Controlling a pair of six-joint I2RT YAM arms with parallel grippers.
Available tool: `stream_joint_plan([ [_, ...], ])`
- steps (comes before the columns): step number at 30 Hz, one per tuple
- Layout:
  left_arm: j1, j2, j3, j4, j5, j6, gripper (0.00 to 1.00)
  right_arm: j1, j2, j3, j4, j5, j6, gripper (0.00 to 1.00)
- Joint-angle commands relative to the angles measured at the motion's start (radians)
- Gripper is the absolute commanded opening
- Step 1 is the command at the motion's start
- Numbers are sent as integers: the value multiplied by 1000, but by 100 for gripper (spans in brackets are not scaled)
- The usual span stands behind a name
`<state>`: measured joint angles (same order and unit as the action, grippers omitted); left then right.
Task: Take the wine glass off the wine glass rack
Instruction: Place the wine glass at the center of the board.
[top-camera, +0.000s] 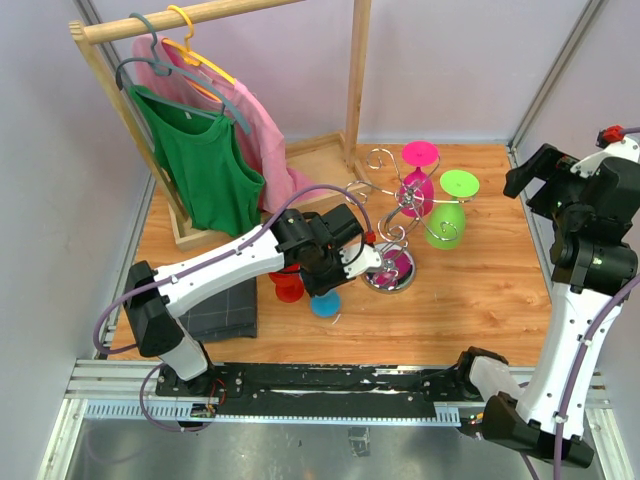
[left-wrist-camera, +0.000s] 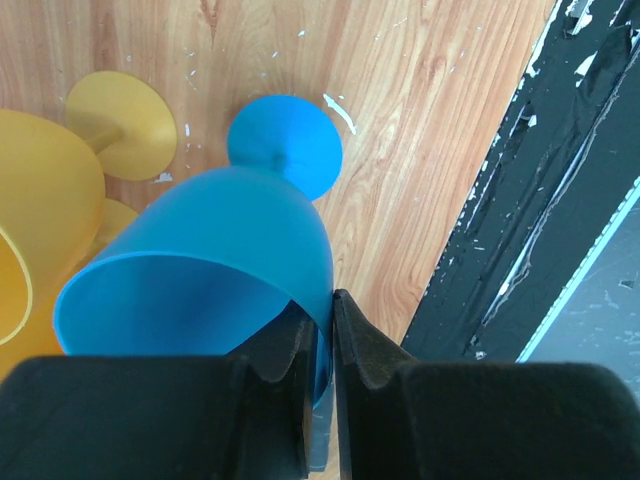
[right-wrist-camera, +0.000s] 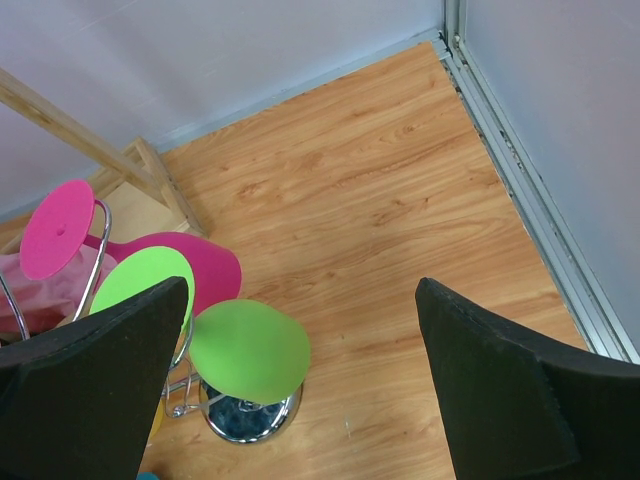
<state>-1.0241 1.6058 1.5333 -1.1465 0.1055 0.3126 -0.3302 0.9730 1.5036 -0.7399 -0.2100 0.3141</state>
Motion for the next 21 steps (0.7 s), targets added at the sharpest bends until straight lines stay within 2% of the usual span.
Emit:
stream_joint_plan([
  [1, -16, 11, 11, 0, 7, 1, 15, -37, -18, -9, 0, -11, 4, 98],
  [12, -20, 13, -9, 4, 11, -4, 15, -43, -31, -4, -8, -17, 5, 98],
  [18, -22, 17, -14, 7, 13, -9, 29, -46, -35, 4, -16, -18, 6, 98],
  [21, -23, 18, -4, 7, 11, -13, 30, -48, -39, 3, -19, -19, 5, 98],
])
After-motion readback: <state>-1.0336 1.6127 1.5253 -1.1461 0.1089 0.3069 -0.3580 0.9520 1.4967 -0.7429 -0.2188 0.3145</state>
